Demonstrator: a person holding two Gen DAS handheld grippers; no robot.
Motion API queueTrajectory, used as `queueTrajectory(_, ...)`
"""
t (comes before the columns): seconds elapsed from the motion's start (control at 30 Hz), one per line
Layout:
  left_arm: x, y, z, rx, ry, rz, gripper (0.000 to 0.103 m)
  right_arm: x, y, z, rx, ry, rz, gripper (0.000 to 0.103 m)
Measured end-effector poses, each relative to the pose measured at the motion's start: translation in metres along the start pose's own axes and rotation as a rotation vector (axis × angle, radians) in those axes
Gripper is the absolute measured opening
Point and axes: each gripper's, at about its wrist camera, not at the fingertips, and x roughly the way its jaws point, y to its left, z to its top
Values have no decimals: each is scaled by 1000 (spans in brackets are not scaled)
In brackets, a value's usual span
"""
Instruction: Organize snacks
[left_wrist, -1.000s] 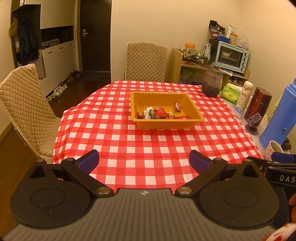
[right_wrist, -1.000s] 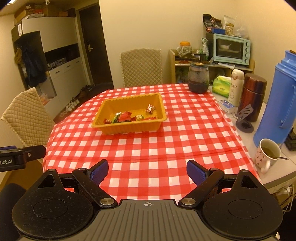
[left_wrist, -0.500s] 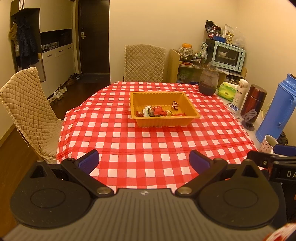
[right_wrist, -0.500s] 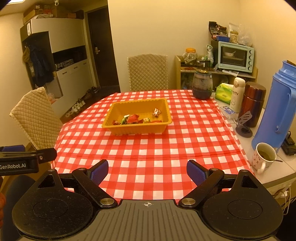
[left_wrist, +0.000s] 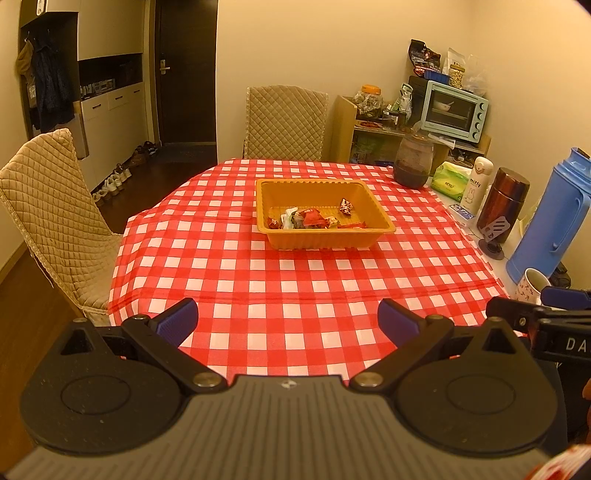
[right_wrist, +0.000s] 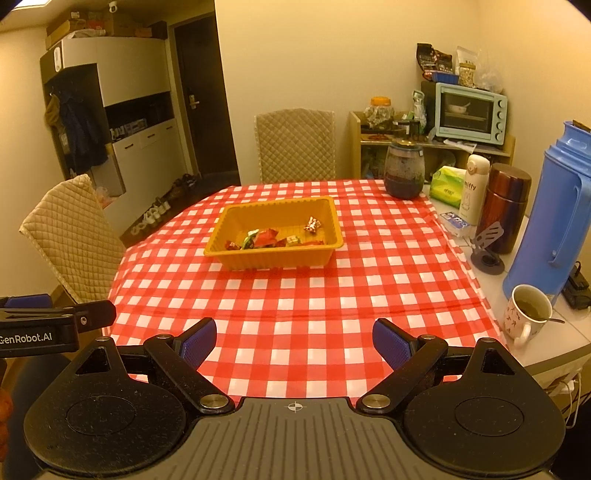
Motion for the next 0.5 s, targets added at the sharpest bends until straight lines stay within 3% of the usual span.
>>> queueTrajectory(0.5,2,-2,-2,1,3,-5,103,1,0,-1,1,2,-1,91)
